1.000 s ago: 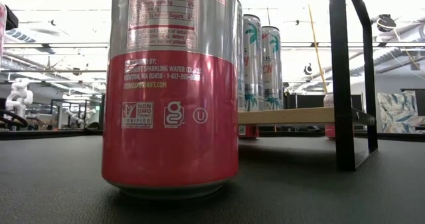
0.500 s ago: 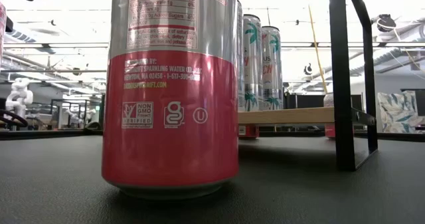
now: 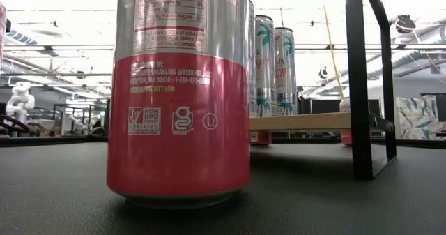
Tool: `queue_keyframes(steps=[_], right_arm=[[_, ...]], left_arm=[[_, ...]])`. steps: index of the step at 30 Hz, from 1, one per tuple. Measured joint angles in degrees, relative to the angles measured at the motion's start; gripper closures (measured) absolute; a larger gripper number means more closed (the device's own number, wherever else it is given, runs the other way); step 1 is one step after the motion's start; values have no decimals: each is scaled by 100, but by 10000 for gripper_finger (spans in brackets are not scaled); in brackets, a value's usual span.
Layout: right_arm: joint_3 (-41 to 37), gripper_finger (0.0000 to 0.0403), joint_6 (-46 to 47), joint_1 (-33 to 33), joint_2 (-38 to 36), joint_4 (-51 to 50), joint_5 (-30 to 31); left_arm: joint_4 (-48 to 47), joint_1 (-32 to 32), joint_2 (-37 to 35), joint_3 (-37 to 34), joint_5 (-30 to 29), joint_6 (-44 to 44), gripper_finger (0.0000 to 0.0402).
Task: Place canned beverage on shelf
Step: Put the green soda can aligned with the other green soda cans
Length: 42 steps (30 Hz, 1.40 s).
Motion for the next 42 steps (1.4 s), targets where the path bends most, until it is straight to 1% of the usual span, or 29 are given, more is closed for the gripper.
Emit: queue_keyframes(steps=[3, 6, 11, 15, 18, 27, 32, 37, 42], right_arm=[[0, 403, -1, 0, 0, 5, 4], [0, 403, -19, 0, 0, 5, 4], [0, 403, -44, 0, 0, 16, 7], [0, 403, -44, -1, 0, 20, 12], [0, 403, -44, 0, 0, 23, 160], [0, 403, -44, -2, 2, 24, 176], [0, 403, -46, -2, 2, 23, 177], [0, 403, -90, -2, 2, 24, 177], [0, 403, -171, -2, 2, 23, 177]], left_arm=[[-40, -2, 0, 65, 236, 1, 50], [-144, -17, -2, 107, 314, 0, 32], [-238, -82, 0, -2, 316, 11, 25], [-124, -76, 1, -2, 227, 59, 36], [-118, -82, 82, -2, 209, 151, 53], [-19, -82, 275, 24, 270, 250, 107], [-87, -77, 261, 72, 277, 146, 112], [-344, -58, 280, 255, 320, -32, 113], [-346, -33, 278, 412, 426, -163, 114]])
